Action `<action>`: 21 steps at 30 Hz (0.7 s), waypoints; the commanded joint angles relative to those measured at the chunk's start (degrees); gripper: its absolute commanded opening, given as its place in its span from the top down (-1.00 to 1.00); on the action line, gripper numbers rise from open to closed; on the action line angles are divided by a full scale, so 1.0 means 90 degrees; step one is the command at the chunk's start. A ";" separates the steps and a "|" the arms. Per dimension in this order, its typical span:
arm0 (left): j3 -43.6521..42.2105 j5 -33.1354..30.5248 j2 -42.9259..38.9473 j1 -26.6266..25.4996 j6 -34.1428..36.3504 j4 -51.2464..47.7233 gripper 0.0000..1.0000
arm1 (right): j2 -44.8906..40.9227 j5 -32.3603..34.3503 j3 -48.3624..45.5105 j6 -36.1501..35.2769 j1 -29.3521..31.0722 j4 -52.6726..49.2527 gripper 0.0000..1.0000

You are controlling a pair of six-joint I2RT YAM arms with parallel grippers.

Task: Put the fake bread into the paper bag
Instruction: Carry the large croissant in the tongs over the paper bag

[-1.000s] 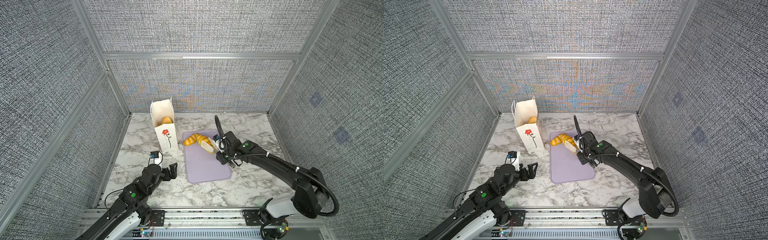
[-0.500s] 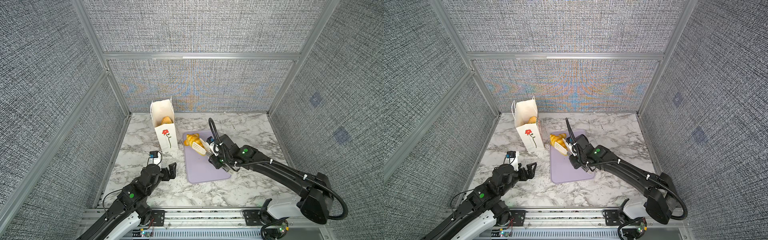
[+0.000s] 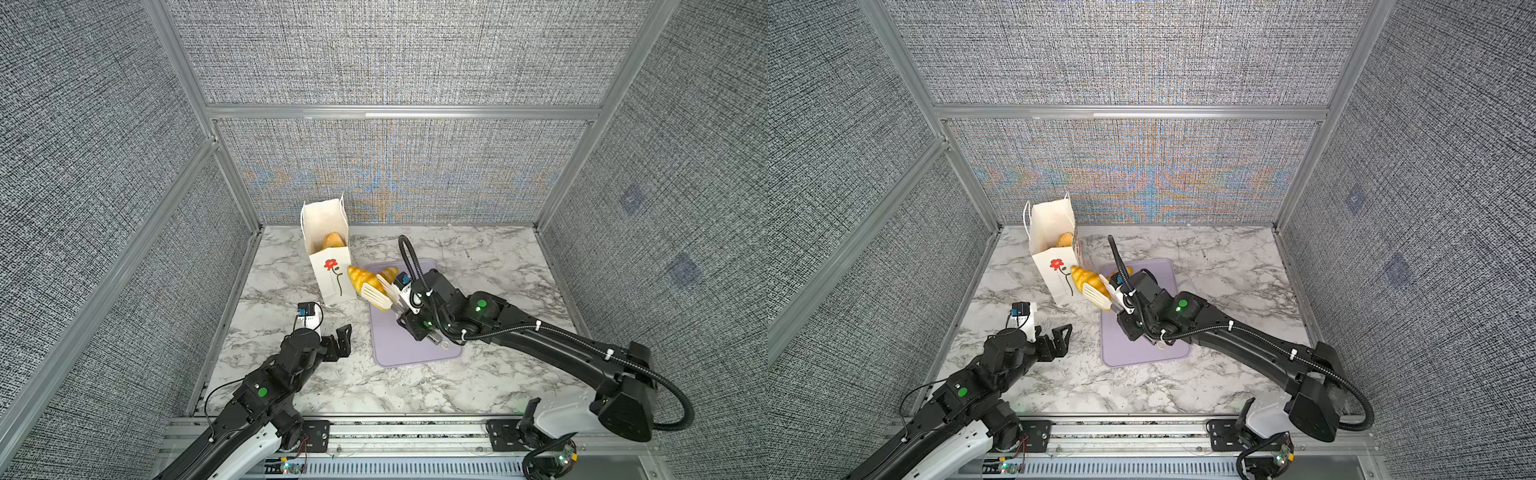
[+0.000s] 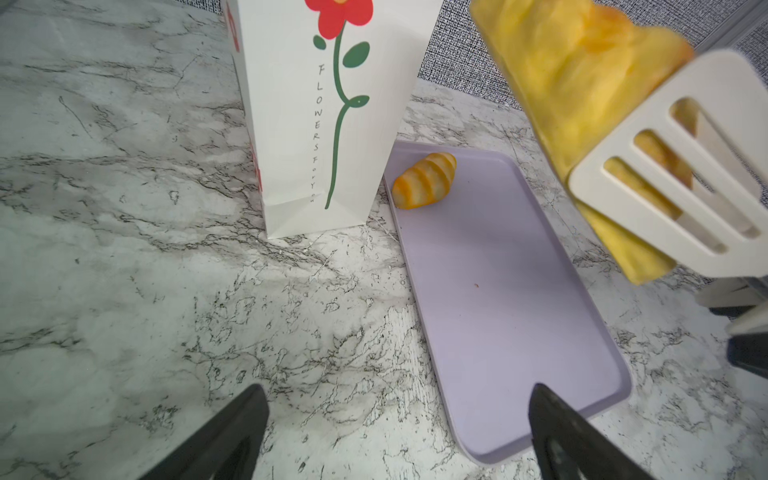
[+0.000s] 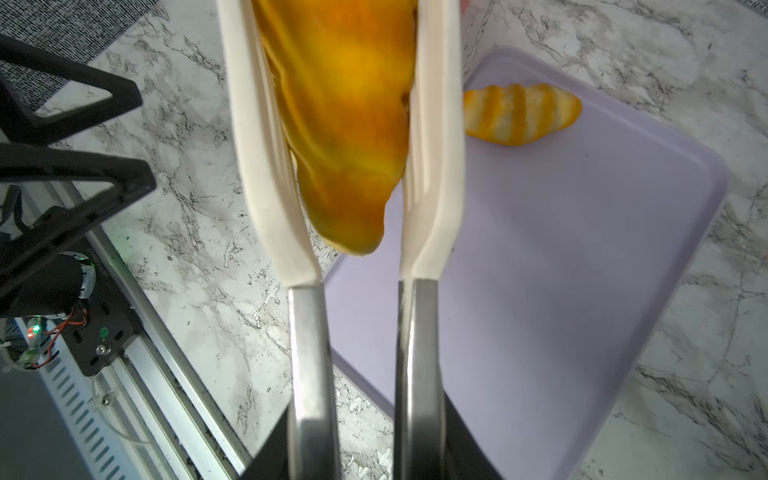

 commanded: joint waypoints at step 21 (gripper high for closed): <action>-0.0009 -0.0150 -0.0116 0.0002 0.0069 -0.0016 -0.99 | 0.1009 -0.0100 0.1672 0.0291 0.0190 0.1241 0.26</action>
